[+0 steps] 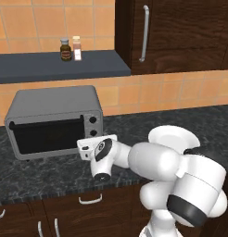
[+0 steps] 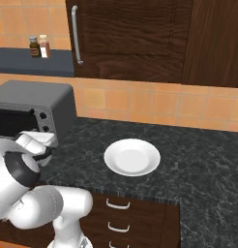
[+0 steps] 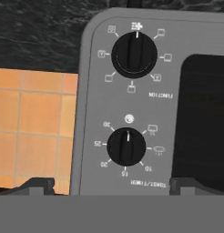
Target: Pick up the kebab skewer and baguette bread, and place them inside the toaster oven. Close the toaster oven door and start by setting the timer.
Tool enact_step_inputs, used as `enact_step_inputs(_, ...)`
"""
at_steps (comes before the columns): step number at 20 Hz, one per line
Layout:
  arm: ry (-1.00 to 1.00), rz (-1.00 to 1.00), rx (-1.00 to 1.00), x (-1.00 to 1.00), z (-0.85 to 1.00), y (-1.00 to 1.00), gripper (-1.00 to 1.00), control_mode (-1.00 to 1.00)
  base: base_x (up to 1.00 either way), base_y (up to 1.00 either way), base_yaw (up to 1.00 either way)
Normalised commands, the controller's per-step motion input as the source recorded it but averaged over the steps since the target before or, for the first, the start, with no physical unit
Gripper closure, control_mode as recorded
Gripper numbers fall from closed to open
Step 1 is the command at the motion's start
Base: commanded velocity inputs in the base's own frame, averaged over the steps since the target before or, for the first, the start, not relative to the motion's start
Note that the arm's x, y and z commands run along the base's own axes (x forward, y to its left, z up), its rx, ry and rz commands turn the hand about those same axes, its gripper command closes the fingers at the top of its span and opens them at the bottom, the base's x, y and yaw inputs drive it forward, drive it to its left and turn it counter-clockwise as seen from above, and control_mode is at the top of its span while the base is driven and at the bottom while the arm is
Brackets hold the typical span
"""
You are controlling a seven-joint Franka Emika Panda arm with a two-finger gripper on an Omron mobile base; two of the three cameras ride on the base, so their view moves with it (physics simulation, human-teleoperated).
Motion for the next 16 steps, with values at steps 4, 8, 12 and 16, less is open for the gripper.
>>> enact_step_inputs(4,0.0,0.0,0.0,0.15,-0.02,0.06,-1.0,-1.0,0.0,0.0,0.0)
enact_step_inputs(8,0.0,0.0,0.0,0.18,-0.09,0.0,-1.0,-1.0,0.0,0.0,0.0)
enact_step_inputs(12,0.0,0.0,0.0,0.21,-0.14,0.0,-1.0,-1.0,0.0,0.0,0.0)
enact_step_inputs(16,0.0,0.0,0.0,0.26,-0.15,0.0,-1.0,-1.0,0.0,0.0,0.0)
